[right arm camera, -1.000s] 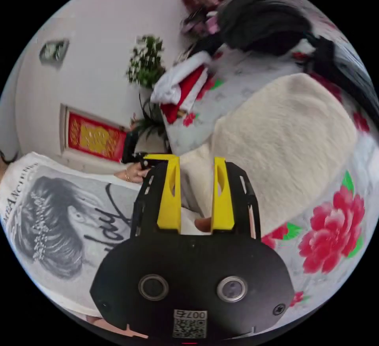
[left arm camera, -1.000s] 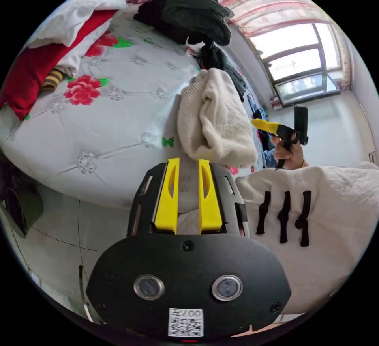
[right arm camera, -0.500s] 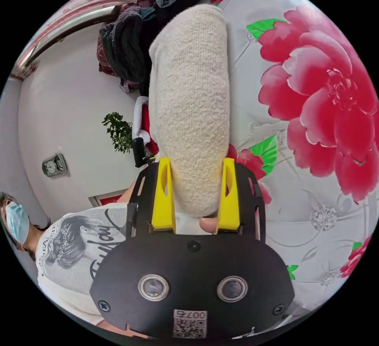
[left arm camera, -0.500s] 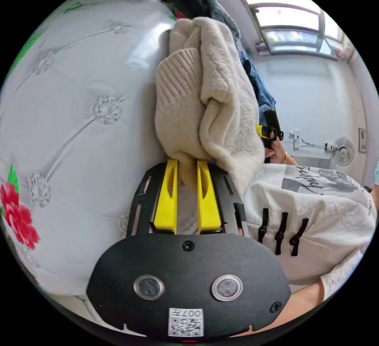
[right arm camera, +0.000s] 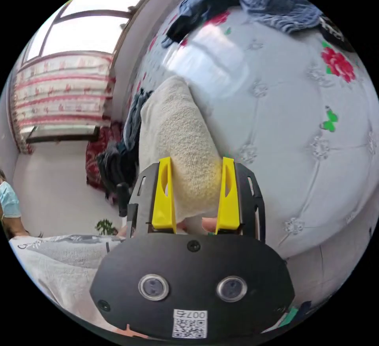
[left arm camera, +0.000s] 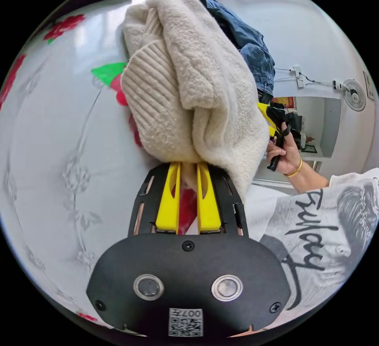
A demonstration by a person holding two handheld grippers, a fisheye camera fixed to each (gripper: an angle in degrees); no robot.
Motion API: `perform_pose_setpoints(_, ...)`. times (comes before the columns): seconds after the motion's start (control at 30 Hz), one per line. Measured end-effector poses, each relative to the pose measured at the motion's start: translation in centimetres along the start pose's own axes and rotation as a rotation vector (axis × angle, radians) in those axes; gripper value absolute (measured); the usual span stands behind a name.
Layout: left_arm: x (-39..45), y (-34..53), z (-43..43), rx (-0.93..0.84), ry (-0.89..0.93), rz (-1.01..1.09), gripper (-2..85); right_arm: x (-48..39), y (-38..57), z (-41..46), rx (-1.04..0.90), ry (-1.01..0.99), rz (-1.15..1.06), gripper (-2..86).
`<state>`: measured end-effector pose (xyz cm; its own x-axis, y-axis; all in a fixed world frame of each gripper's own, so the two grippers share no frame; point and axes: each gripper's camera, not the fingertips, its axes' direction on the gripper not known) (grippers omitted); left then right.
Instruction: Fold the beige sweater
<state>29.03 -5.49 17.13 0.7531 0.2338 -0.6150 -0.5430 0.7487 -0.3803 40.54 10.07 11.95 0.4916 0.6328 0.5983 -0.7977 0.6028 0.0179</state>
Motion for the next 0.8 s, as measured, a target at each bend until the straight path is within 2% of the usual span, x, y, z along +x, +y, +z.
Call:
perform_pose_setpoints(0.13, 0.1, -8.7, -0.2, 0.025, 0.006, 0.019, 6.5, -0.2, -7.8, 1.5, 0.162, -0.020, 0.008, 13.4)
perform_pose_setpoints(0.2, -0.6, -13.3, -1.6, 0.087, -0.024, 0.009, 6.5, -3.7, -16.6, 4.6, 0.224, 0.003, -0.092, 13.4)
perform_pose_setpoints(0.27, -1.8, -20.1, -4.9, 0.187, -0.140, -0.032, 6.6, -6.8, -24.4, 8.2, 0.217, -0.010, -0.139, 13.6)
perform_pose_setpoints(0.4, -2.3, -25.4, -10.8, 0.333, -0.397, -0.082, 6.5, -14.2, -37.7, 14.6, 0.103, -0.013, -0.252, 14.3)
perform_pose_setpoints(0.47, -1.3, -24.2, -12.5, 0.379, -0.489, -0.032, 6.0, -17.0, -38.4, 14.0, 0.140, 0.030, -0.360, 14.4)
perform_pose_setpoints(0.57, 0.2, -19.0, -10.5, 0.338, -0.636, 0.045, 5.0, -18.2, -35.2, 12.4, 0.152, 0.211, -0.535, 14.7)
perform_pose_setpoints(0.67, 1.4, -11.7, -6.5, 0.234, -0.712, 0.066, 2.3, -13.9, -29.2, 9.1, 0.165, 0.434, -0.591, 14.6)
perform_pose_setpoints(0.8, 2.7, -3.2, -4.1, 0.192, -0.678, -0.030, -0.2, -5.1, -21.4, 3.7, 0.156, 0.804, -0.525, 14.0)
